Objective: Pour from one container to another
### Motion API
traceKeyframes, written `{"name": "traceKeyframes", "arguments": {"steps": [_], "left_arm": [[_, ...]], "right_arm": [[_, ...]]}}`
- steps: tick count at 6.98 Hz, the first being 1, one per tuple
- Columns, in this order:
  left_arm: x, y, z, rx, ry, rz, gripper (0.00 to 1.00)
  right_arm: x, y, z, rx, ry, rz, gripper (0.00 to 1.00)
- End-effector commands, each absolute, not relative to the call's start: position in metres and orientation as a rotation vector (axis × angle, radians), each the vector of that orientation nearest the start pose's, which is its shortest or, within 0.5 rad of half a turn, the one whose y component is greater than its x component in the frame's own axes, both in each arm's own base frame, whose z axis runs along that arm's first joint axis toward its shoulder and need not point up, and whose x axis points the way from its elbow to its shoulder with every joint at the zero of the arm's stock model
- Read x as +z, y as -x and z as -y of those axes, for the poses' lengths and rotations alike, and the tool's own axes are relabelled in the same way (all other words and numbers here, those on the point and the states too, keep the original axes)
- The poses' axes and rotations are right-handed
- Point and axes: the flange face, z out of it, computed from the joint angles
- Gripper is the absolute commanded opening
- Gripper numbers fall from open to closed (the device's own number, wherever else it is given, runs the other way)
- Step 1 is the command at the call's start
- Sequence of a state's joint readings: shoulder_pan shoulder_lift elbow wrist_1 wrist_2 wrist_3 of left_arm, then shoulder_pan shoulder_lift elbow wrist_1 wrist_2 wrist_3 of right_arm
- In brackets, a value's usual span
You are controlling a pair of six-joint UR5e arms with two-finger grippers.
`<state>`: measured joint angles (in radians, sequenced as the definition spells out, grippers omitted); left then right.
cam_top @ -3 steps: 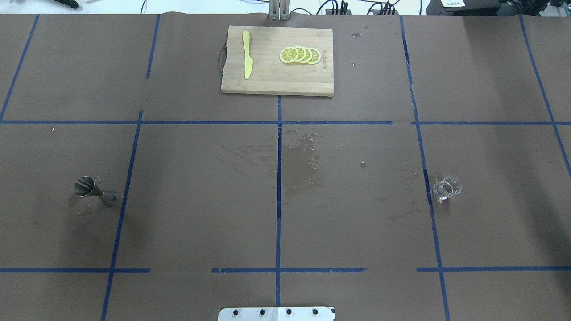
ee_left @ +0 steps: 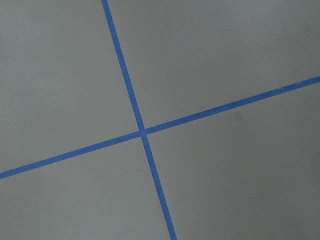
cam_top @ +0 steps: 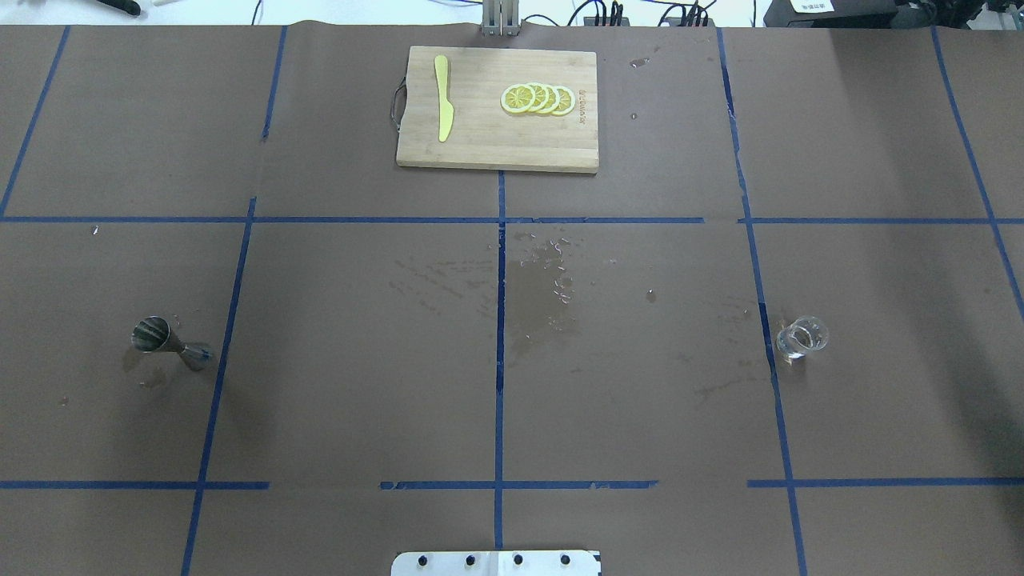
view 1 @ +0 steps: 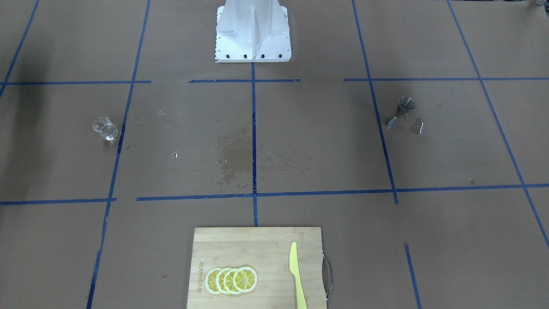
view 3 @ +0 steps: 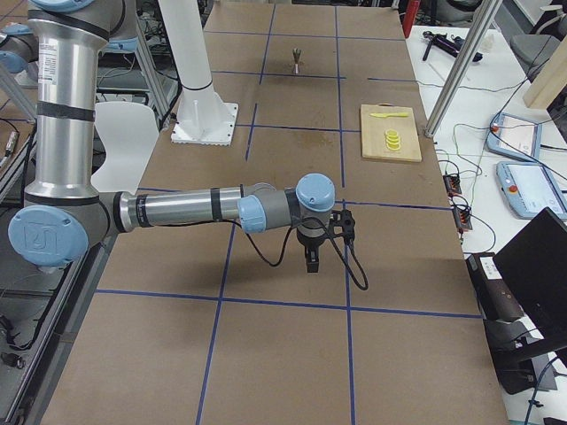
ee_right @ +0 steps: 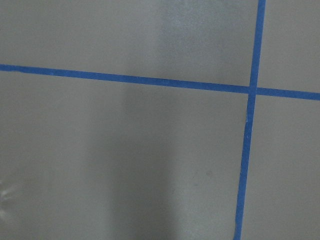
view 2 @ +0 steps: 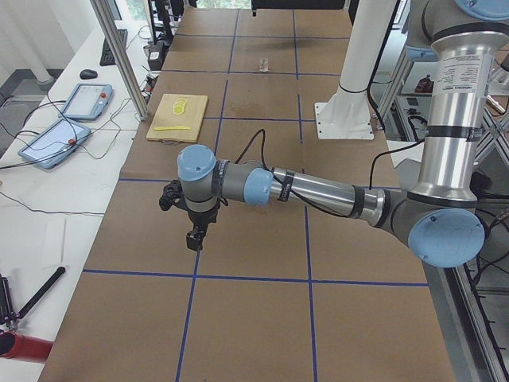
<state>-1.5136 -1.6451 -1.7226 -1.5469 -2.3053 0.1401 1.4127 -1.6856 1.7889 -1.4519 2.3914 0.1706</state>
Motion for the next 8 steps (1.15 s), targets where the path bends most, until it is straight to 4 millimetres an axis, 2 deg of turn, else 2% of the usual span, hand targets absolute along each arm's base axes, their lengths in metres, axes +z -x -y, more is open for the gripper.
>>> {"name": "traceKeyframes", "arguments": {"steps": [1, 2, 3, 4, 5, 6, 7, 8], "left_arm": [[0.514, 0.039, 0.541, 0.293, -0.320, -0.664, 1.00], [0.522, 0.036, 0.551, 0.299, -0.345, -0.670, 1.00], [0.516, 0.036, 0.561, 0.324, -0.417, -0.661, 1.00], [0.530, 0.037, 0.557, 0.328, -0.416, -0.667, 1.00], [0.521, 0.035, 0.543, 0.349, -0.463, -0.705, 1.00], [0.511, 0.032, 0.544, 0.387, -0.556, -0.708, 1.00], [0.508, 0.020, 0.527, 0.371, -0.578, -0.773, 1.00], [0.465, -0.027, 0.512, 0.310, -0.557, -0.894, 1.00]], "right_arm": [[0.581, 0.014, 0.461, -0.086, -0.089, 0.846, 1.00], [0.569, 0.015, 0.466, -0.089, -0.111, 0.850, 1.00], [0.558, 0.016, 0.479, -0.098, -0.137, 0.846, 1.00], [0.559, 0.017, 0.484, -0.099, -0.135, 0.840, 1.00], [0.564, 0.019, 0.492, -0.115, -0.143, 0.839, 1.00], [0.575, 0.019, 0.489, -0.127, -0.190, 0.848, 1.00], [0.577, 0.026, 0.487, -0.146, -0.208, 0.846, 1.00], [0.573, 0.039, 0.486, -0.179, -0.207, 0.856, 1.00]]}}
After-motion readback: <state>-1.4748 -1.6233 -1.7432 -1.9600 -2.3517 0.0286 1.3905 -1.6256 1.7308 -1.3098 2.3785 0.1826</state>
